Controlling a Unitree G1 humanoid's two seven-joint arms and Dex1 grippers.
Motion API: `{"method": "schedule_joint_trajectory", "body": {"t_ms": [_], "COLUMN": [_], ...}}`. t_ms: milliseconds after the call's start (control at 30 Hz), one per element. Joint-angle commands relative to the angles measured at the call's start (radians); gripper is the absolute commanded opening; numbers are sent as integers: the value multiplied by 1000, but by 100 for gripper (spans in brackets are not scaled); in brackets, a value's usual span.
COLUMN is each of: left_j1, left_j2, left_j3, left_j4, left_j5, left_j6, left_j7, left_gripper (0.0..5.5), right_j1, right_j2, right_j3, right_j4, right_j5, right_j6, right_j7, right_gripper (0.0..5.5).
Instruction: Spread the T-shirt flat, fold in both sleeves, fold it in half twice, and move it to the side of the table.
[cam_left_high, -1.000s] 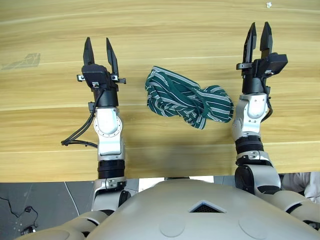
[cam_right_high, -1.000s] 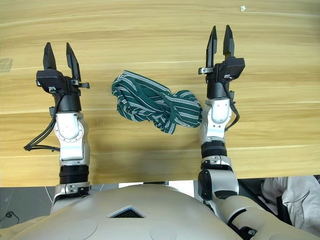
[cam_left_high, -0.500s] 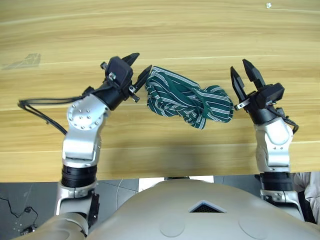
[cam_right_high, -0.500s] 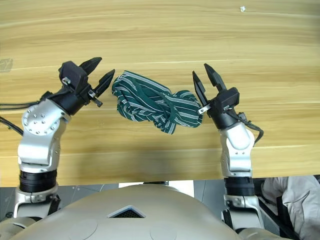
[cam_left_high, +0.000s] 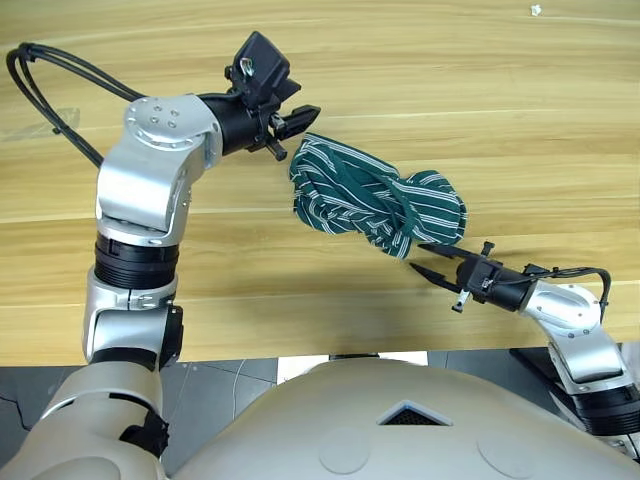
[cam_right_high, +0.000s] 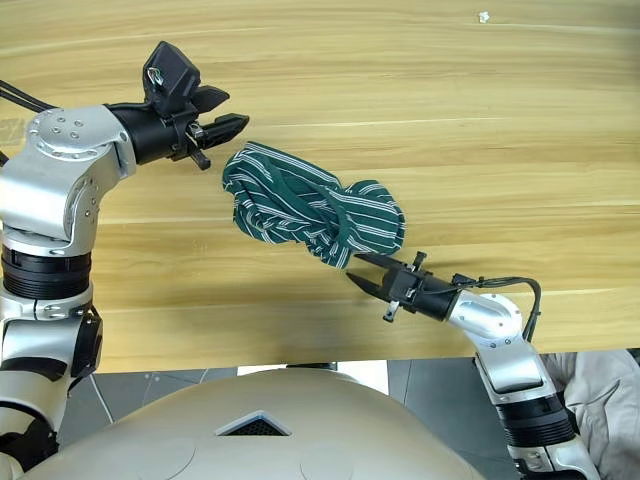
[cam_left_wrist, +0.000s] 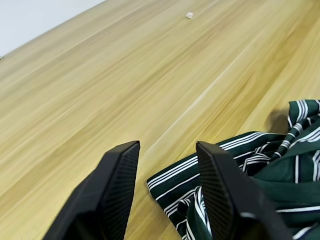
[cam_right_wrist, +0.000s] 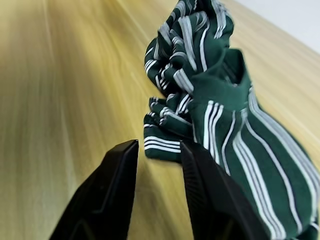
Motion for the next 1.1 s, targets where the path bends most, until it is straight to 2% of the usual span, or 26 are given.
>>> {"method": "schedule_joint_trajectory", "body": {"t_ms": [33, 100, 233, 367, 600, 967, 1100], "left_j1": [-23, -24, -14, -14, -12, 3, 5], "left_j2": [9, 10, 11, 12, 17, 34, 31], "left_j3": [-11, -15, -6, -1, -3, -6, -6], "left_j4": [14, 22, 39, 45, 52, 77, 76], "left_j5": [16, 22, 25, 28, 36, 55, 56], "left_j6": [-14, -28, -50, -64, -84, -131, -136], "left_j7": [-1, -1, -1, 5, 2, -12, -10], "left_gripper": [254, 273, 273, 273, 277, 277, 277], "right_j1": [-27, -32, -42, -24, -34, -94, -114], "right_j2": [2, 9, 32, 0, -7, 7, 20], "right_j3": [8, 6, 0, -2, -28, -48, -21], "right_j4": [12, 5, 2, 27, 75, 134, 172], "right_j5": [-47, -40, 48, 65, -18, -95, -125], "right_j6": [-15, -38, -135, -170, -237, -286, -285], "right_j7": [-19, -18, 8, 50, 4, -88, -99], "right_gripper": [156, 156, 156, 156, 231, 231, 231]}}
